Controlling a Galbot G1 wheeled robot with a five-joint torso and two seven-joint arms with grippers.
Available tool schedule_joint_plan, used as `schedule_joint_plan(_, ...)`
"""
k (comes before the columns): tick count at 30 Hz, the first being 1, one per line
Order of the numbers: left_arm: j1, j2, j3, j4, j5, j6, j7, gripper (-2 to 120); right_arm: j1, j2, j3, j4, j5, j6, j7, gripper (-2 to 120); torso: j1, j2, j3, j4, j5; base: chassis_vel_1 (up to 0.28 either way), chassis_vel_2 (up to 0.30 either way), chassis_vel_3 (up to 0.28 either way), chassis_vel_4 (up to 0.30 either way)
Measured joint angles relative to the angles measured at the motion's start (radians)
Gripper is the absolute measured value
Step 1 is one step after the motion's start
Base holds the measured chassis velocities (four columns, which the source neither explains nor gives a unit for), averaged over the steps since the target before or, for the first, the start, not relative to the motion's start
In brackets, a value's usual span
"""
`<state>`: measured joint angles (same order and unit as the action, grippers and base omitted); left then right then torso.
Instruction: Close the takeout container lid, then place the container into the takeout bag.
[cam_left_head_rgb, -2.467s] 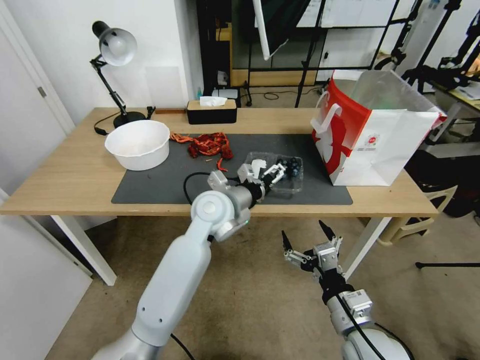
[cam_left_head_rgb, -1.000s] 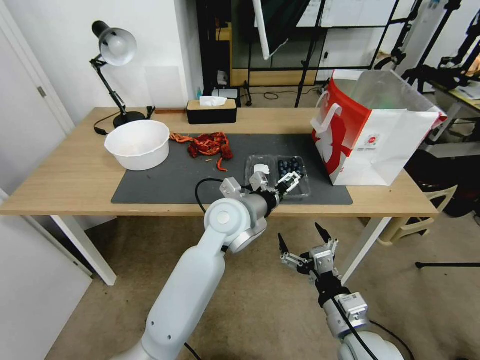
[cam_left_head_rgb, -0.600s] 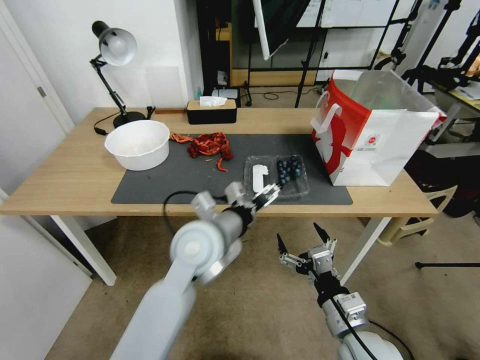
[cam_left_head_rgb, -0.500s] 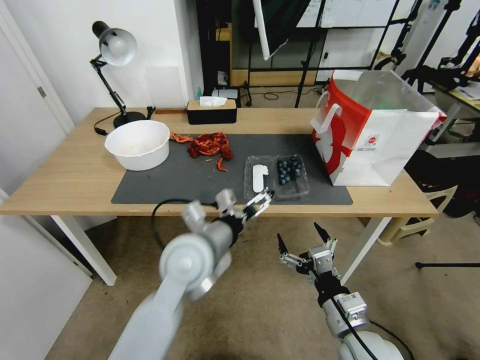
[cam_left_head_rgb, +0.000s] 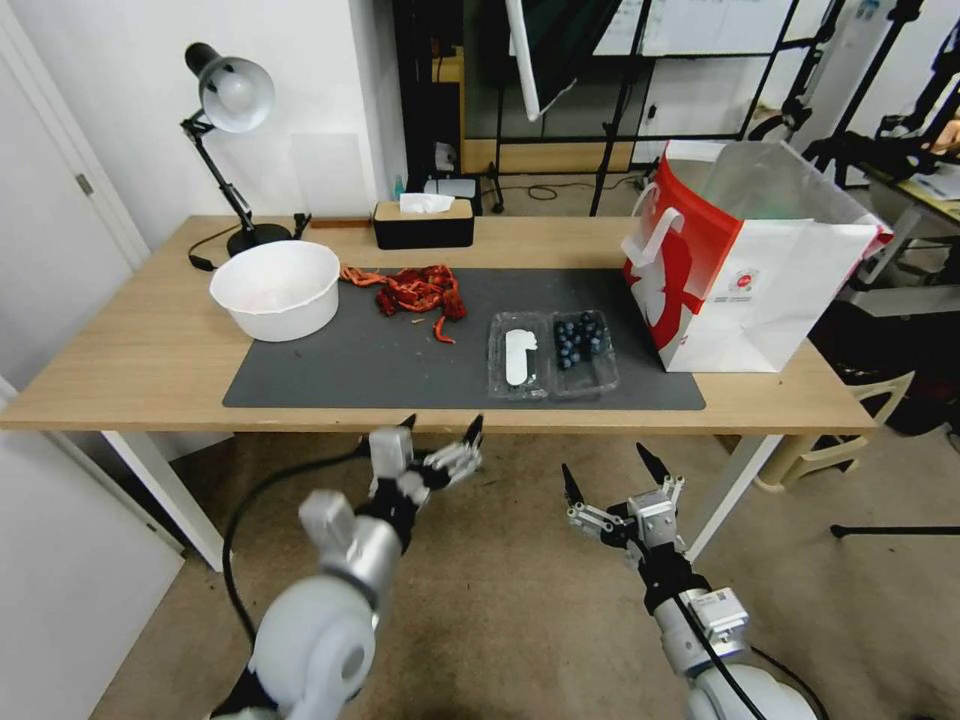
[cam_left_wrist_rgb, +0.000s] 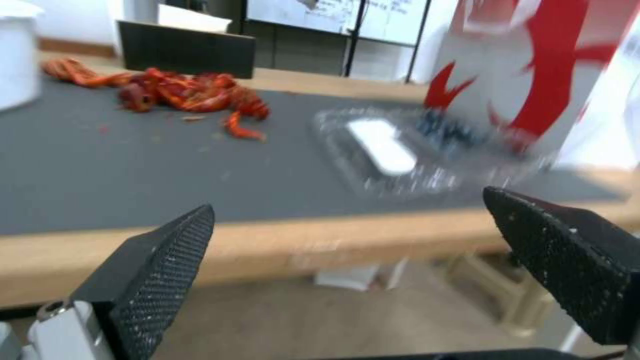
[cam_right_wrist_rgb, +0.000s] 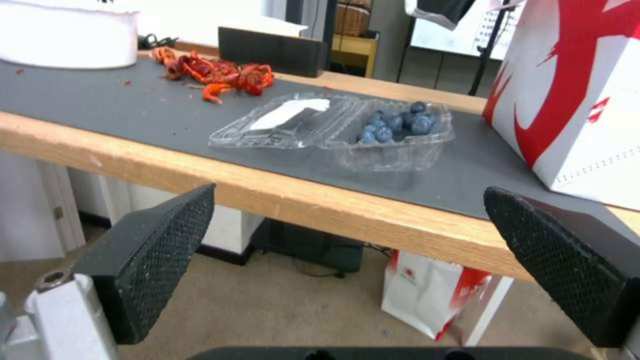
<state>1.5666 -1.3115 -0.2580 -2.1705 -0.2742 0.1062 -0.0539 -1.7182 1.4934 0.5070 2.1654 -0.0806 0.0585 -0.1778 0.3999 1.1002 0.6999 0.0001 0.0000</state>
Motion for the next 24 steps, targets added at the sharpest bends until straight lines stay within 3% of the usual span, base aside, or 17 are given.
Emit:
schedule_joint_plan(5, 0.074, -0.021, -0.041, 0.026, 0.142, -0.113, -0.008, 100, 0.006, -0.002, 0.009, -0.001, 0.042, 0.013, 0.0, 100, 0.0, 0.0, 0.0, -0.0001, 0.0, 0.0, 0.0, 0.0, 0.0)
schedule_joint_plan(9, 0.089, -0.024, -0.064, 0.035, 0.186, -0.132, -0.009, 100, 0.008, 0.003, 0.018, -0.005, 0.066, 0.025, -0.002, 100, 0.0, 0.0, 0.0, 0.0, 0.0, 0.0, 0.0, 0.0, 0.0)
schedule_joint_plan(24, 0.084, -0.019, -0.072, 0.057, 0.157, -0.131, 0.0, 100, 0.003, 0.001, 0.08, -0.036, 0.156, 0.06, -0.052, 100, 0.0, 0.0, 0.0, -0.0001, 0.0, 0.0, 0.0, 0.0, 0.0)
